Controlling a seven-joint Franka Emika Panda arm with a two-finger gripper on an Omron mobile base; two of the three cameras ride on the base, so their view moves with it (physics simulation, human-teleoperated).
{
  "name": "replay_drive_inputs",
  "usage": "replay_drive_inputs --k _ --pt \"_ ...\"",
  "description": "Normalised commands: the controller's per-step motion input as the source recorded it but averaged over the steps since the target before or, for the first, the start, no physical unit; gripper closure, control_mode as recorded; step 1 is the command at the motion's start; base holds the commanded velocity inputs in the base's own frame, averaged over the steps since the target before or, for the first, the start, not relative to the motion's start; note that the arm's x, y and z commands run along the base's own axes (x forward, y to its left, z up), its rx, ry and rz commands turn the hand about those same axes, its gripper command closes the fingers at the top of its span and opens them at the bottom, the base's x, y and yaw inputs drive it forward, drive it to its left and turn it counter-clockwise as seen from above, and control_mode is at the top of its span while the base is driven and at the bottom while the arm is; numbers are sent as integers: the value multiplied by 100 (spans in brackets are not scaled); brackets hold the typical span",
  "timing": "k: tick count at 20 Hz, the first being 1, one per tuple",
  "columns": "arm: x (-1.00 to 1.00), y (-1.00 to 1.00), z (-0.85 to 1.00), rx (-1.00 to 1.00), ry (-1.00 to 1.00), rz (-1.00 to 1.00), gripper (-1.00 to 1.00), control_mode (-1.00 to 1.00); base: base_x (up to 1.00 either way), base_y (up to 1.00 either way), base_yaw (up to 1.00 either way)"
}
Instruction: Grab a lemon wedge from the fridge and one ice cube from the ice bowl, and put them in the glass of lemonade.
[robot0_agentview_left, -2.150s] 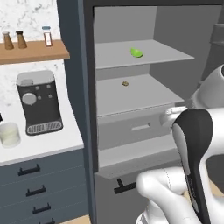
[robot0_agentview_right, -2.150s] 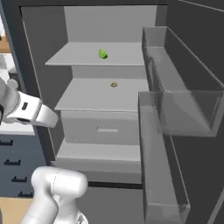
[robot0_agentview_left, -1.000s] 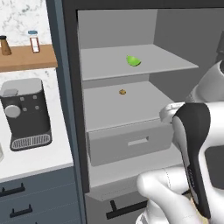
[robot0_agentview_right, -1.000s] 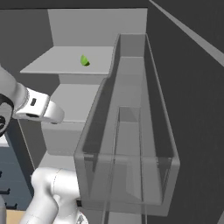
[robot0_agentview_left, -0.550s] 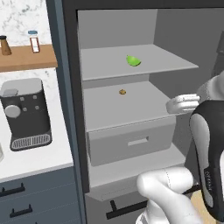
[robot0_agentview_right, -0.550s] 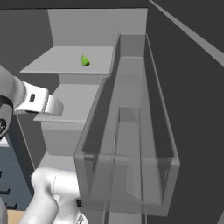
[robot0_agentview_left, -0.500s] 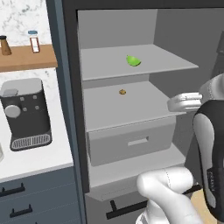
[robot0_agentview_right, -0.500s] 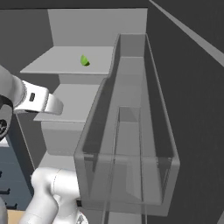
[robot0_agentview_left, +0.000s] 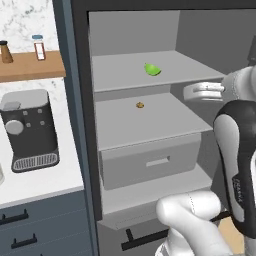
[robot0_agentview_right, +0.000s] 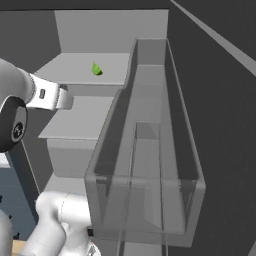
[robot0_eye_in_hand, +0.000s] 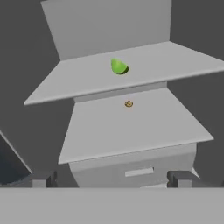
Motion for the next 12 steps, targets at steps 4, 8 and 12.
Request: replay_drive_inputs --k 4,8,12 --pt "100 11 37 0 -1 0 -100 -100 0 0 0" --pt "100 2 7 0 0 0 -100 -100 0 0 0" --pt "98 0 -3 0 0 0 -100 -100 0 0 0"
